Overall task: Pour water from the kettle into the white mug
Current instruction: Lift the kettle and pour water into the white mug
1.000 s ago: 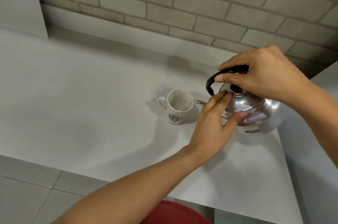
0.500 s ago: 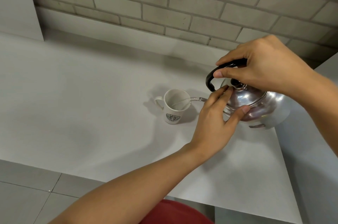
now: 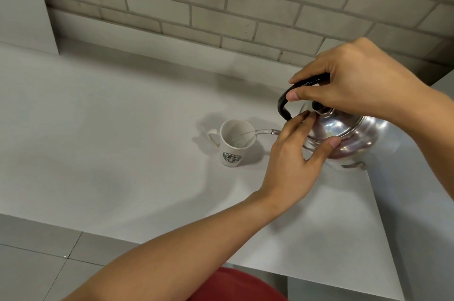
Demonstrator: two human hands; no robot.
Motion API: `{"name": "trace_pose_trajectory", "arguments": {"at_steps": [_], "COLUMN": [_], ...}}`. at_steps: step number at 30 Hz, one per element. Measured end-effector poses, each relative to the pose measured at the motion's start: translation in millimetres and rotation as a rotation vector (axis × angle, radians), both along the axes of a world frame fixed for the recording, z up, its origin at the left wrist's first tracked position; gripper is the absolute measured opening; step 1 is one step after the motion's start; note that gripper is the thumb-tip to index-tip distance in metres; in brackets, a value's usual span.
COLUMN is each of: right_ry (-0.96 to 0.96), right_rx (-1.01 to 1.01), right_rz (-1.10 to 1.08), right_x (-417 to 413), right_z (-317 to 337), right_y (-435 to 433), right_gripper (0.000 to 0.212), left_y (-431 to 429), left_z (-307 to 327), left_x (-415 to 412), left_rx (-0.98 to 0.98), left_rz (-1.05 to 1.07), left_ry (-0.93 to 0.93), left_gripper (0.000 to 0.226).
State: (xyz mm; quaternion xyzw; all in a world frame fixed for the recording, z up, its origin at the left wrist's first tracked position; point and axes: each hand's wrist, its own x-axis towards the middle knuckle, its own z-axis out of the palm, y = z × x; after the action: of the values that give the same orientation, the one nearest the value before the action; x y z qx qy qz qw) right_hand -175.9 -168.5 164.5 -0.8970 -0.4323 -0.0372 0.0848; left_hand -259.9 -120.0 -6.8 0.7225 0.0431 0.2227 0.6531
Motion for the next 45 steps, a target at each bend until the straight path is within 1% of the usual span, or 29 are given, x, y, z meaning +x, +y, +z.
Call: {"name": "trace_pose_trajectory", "arguments": {"at_steps": [12, 25, 28, 32, 34, 38, 45], "right_ry": [-0.011, -0.033, -0.031, -0.028, -0.027, -0.028, -0.029], "right_rx": [-0.010, -0.053, -0.061, -0.069, -0.069, -0.079, -0.093], "right_rz": [-0.001, 0.015, 0.010, 0.007, 0.008, 0.000, 0.024], "right_x": [-1, -5, -4, -2, -2, 0, 5], "right_z": [6, 12, 11, 12, 12, 13, 10], "right_y": [3, 9, 10, 11, 11, 12, 13], "right_gripper": [0.036, 0.042, 0.039, 0.044, 0.045, 0.040, 0.043], "left_y": [-2, -2, -2, -2, -1, -1, 0], "left_z": [6, 8, 9, 11, 12, 13, 10], "left_x": [-1, 1, 1, 1, 1, 1, 2], "left_rx": [-0.045, -0.059, -0.043, -0.001, 0.002, 0.007, 0.008], "left_rz": [0.009, 0.028, 0.039, 0.062, 0.065, 0.074, 0.079], "left_ry": [-0.015, -0.041, -0.042, -0.051, -0.054, -0.068, -0.068], "left_gripper": [0.055, 0.052, 0.052, 0.052, 0.051, 0.050, 0.050]}}
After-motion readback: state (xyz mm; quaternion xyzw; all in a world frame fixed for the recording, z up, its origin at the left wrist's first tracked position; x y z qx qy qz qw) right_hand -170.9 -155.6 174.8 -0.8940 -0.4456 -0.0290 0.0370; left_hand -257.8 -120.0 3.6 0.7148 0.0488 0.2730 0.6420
